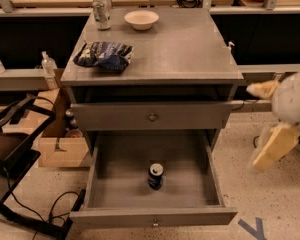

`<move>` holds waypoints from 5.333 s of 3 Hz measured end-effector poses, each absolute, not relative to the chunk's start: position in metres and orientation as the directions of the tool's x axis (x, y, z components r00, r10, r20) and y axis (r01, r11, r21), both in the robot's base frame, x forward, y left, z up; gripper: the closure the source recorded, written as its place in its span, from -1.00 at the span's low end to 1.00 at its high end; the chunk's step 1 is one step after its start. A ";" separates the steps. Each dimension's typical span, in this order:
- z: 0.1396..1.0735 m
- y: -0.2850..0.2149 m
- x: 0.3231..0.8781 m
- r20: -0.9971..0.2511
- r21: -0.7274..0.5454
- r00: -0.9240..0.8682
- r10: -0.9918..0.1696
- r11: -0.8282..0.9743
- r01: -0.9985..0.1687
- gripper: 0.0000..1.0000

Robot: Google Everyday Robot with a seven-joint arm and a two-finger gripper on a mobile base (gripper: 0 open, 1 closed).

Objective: Pick pepsi can from middle drawer and place on counter

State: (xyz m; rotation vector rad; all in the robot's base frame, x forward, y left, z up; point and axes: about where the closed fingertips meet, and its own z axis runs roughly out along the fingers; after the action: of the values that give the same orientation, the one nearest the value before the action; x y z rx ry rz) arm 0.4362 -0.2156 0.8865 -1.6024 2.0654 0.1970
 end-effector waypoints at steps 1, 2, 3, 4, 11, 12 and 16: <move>0.825 -0.213 0.447 -0.661 -0.172 -0.142 -0.737 0.333 -0.927 -1.00; 0.784 -0.189 0.476 -0.854 -0.144 -0.074 -0.514 0.372 -0.917 -1.00; 0.772 -0.182 0.487 -0.895 -0.106 -0.081 -0.439 0.384 -0.917 -1.00; 0.770 -0.181 0.487 -0.897 -0.100 -0.084 -0.434 0.384 -0.918 -1.00; 0.475 -0.081 0.578 -0.962 0.014 -0.077 -0.262 0.232 -0.973 -1.00; 0.448 -0.060 0.586 -0.968 0.050 -0.106 -0.226 0.241 -0.969 -1.00; 0.437 -0.002 0.571 -0.920 0.169 -0.229 -0.318 0.205 -0.964 0.84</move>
Offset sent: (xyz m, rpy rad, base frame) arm 0.0631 0.0375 -0.1291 0.7962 -0.2059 0.0026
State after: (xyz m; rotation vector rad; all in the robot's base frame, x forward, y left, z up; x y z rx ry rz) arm 0.5711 -0.0020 0.4368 -1.2165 1.6954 1.0385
